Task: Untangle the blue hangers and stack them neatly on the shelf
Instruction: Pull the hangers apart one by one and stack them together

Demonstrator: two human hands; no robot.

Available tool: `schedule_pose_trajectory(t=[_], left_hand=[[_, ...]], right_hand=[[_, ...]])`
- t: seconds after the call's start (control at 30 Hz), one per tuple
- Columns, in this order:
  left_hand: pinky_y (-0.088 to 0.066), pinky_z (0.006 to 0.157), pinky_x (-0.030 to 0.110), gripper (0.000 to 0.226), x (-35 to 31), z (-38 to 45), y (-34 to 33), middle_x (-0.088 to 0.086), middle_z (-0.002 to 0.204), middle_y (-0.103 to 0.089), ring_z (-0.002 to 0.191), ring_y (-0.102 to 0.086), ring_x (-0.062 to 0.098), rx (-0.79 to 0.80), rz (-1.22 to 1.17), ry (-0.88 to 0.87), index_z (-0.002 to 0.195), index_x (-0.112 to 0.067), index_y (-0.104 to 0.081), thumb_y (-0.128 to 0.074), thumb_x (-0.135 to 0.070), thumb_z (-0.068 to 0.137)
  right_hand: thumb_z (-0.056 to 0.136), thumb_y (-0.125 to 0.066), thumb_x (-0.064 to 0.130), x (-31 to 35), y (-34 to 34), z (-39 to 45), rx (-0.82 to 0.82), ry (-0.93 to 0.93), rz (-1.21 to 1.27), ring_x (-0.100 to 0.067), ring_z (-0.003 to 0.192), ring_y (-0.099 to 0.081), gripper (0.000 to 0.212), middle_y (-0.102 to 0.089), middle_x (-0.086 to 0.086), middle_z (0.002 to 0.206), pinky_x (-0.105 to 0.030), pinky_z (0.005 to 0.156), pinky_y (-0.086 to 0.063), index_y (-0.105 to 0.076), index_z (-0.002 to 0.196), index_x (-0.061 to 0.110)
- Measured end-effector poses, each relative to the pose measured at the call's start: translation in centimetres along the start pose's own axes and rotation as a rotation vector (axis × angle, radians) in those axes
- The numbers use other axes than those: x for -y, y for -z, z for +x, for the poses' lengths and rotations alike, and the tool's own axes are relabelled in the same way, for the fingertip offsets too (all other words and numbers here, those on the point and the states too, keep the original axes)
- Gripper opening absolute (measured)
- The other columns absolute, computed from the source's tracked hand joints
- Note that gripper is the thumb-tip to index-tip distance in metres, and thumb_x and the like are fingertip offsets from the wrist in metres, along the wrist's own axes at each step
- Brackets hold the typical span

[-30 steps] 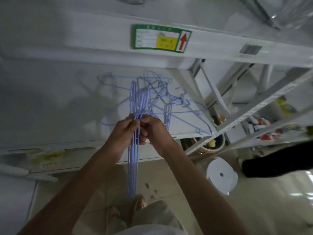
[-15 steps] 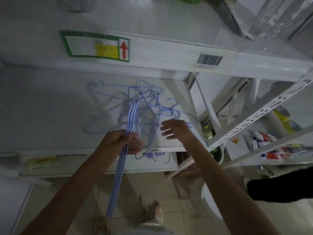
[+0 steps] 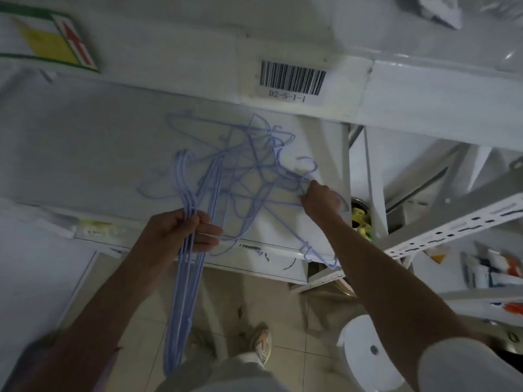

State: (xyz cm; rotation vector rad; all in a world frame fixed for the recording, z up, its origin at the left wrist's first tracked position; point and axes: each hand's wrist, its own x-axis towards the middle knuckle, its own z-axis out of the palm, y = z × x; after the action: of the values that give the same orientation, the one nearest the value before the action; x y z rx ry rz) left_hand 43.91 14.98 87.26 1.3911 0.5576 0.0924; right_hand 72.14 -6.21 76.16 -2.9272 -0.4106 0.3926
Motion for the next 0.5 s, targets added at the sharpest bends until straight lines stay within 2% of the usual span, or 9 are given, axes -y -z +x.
schedule_pose_trajectory(t=[0.13, 0.23, 0.37, 0.5], left_hand=[[-0.062, 0.071, 0.030, 0.024, -1.6, -0.6, -0.2, 0.019, 0.095, -0.077, 0.084, -0.076, 0.031, -0.011, -0.019, -0.024, 0.106, 0.002, -0.063, -0.045, -0.014, 0.101], [-0.062, 0.072, 0.031, 0.031, -2.5, -0.8, -0.1, 0.019, 0.094, -0.077, 0.083, -0.076, 0.031, -0.006, -0.023, -0.038, 0.107, 0.004, -0.062, -0.048, -0.021, 0.094], [-0.063, 0.071, 0.031, 0.025, -2.4, -1.0, 0.4, 0.021, 0.095, -0.076, 0.082, -0.076, 0.031, -0.035, -0.002, -0.038, 0.107, 0.005, -0.061, -0.040, -0.007, 0.103], [-0.063, 0.068, 0.030, 0.025, -2.3, -1.3, 1.4, 0.023, 0.096, -0.074, 0.078, -0.076, 0.027, -0.067, 0.012, -0.023, 0.109, 0.006, -0.060, -0.038, -0.005, 0.104]], right_hand=[[0.101, -0.054, 0.032, -0.7, -0.1, 0.3, -0.117, 0.105, -0.109, -0.043, 0.097, -0.069, 0.024, -0.069, -0.019, 0.107, -0.043, 0.075, -0.053, -0.057, 0.113, 0.011], [0.102, -0.052, 0.029, -1.5, 1.2, 0.8, -0.260, 0.172, -0.134, -0.043, 0.081, -0.068, 0.017, -0.068, -0.019, 0.091, -0.038, 0.061, -0.042, -0.052, 0.107, 0.012], [0.100, -0.055, 0.029, -1.7, 3.5, 1.6, -0.409, 0.310, -0.163, -0.040, 0.060, -0.066, 0.014, -0.068, -0.016, 0.071, -0.031, 0.052, -0.036, -0.051, 0.100, 0.015], [0.101, -0.051, 0.030, -0.8, 5.0, 2.5, -0.521, 0.393, -0.120, -0.038, 0.051, -0.062, 0.013, -0.065, -0.014, 0.062, -0.028, 0.050, -0.034, -0.052, 0.100, 0.017]])
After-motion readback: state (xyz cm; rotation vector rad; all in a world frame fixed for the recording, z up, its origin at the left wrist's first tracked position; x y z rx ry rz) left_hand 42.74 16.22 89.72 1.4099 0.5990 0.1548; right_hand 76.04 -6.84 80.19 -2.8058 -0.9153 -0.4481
